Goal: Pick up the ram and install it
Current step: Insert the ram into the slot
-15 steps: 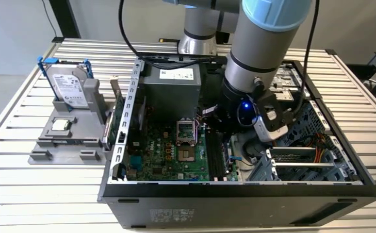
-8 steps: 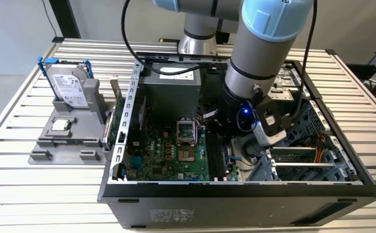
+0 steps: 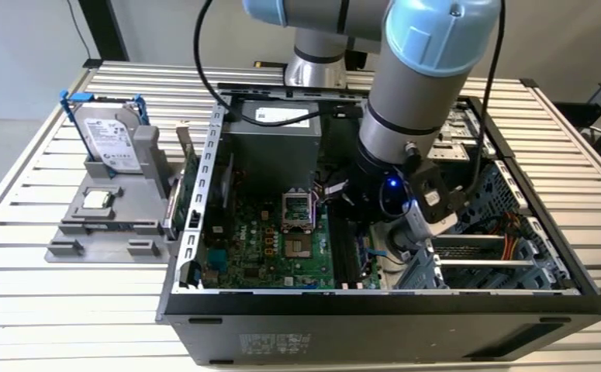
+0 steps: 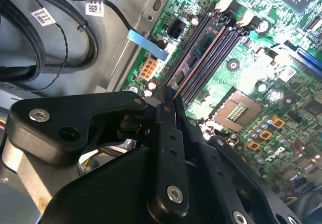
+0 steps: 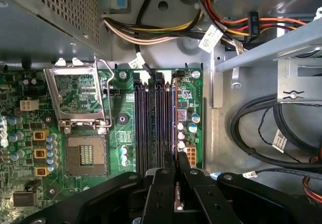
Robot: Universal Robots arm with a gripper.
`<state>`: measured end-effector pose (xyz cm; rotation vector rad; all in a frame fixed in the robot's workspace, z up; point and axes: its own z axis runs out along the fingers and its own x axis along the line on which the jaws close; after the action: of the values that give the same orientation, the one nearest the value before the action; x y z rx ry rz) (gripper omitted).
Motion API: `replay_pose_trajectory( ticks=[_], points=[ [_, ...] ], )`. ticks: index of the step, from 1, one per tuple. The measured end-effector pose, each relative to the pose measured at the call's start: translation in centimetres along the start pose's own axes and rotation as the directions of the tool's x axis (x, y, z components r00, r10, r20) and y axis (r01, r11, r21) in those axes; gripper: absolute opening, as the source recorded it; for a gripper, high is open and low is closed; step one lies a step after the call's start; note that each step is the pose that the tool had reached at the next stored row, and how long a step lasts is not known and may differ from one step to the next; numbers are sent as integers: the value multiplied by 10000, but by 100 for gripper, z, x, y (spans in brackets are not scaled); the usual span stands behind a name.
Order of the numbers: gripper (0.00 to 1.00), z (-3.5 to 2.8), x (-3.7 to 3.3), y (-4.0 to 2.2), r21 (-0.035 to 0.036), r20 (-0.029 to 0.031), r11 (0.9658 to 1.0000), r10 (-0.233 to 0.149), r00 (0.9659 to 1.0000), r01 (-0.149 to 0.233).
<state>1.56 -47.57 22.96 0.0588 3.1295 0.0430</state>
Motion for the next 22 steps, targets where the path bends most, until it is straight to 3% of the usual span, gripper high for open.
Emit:
replay_pose_trajectory(
  ticks=[7, 11, 22],
  points=[
    [0, 48, 47, -19, -1, 2, 10000, 67, 10000, -67],
    [0, 106, 41, -21, 4, 2, 10000, 70, 10000, -70],
    [0, 153, 25, -22, -1, 1, 10000, 46, 10000, -46]
  ],
)
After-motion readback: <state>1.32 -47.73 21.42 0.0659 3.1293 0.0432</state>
